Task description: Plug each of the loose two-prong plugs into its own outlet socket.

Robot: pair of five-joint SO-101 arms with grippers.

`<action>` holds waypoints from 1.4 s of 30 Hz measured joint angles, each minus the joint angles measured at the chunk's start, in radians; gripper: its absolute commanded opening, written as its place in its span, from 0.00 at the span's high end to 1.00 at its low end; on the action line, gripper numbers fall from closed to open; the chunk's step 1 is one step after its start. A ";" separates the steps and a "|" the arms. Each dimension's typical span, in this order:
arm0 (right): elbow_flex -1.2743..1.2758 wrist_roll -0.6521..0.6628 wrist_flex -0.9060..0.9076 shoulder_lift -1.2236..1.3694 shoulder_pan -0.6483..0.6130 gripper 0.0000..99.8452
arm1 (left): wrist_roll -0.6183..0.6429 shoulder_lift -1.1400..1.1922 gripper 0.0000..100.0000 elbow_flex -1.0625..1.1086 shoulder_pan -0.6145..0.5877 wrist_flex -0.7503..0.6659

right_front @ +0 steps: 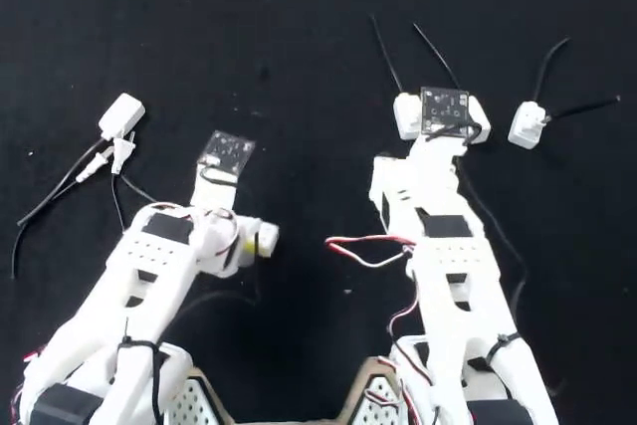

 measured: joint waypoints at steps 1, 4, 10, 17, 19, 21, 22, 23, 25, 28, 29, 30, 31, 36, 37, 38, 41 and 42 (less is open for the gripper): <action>0.000 0.000 0.000 0.000 0.002 0.82 | 0.025 0.000 0.74 0.000 0.009 -0.023; 0.000 -0.003 0.000 0.000 0.005 0.82 | 0.075 0.000 0.74 0.000 0.014 -0.080; 0.000 -0.003 0.000 0.000 0.003 0.82 | 0.087 0.000 0.74 0.000 0.014 -0.051; 0.000 -0.003 0.014 0.000 0.003 0.82 | 0.058 0.000 0.74 -0.087 0.012 0.135; -0.017 -0.003 0.051 0.000 0.003 0.82 | 0.006 0.000 0.74 -0.115 0.012 0.180; -0.040 -0.003 0.078 0.000 0.003 0.82 | -0.043 0.000 0.74 -0.138 0.012 0.206; -0.044 -0.003 0.084 0.000 0.003 0.82 | -0.057 0.000 0.74 -0.146 0.012 0.207; -0.048 -0.003 0.089 0.000 0.003 0.82 | -0.058 0.000 0.74 -0.147 0.012 0.206; -0.052 -0.003 0.092 0.000 0.003 0.82 | -0.049 0.000 0.74 -0.147 0.012 0.172; -0.072 -0.003 0.106 0.017 -0.025 0.82 | -0.020 0.000 0.74 -0.129 0.012 0.089; -0.094 -0.003 0.124 0.037 -0.037 0.82 | -0.011 0.000 0.74 -0.114 0.012 0.060; -0.118 -0.002 0.147 0.064 -0.049 0.82 | -0.003 0.000 0.74 -0.095 0.012 0.032; -0.143 0.006 0.166 0.094 -0.055 0.82 | 0.003 0.000 0.74 -0.074 0.012 0.009; -0.269 0.014 0.213 0.273 -0.055 0.82 | 0.012 0.000 0.74 -0.049 0.012 -0.023; -0.288 0.014 0.216 0.305 -0.055 0.82 | 0.012 0.000 0.74 -0.049 0.012 -0.023; -0.304 0.014 0.216 0.334 -0.055 0.82 | 0.012 0.000 0.74 -0.049 0.012 -0.023; -0.331 0.014 0.216 0.397 -0.054 0.82 | 0.012 0.000 0.74 -0.072 0.002 0.012; -0.333 0.014 0.216 0.400 -0.054 0.82 | 0.012 0.000 0.74 -0.091 -0.017 0.038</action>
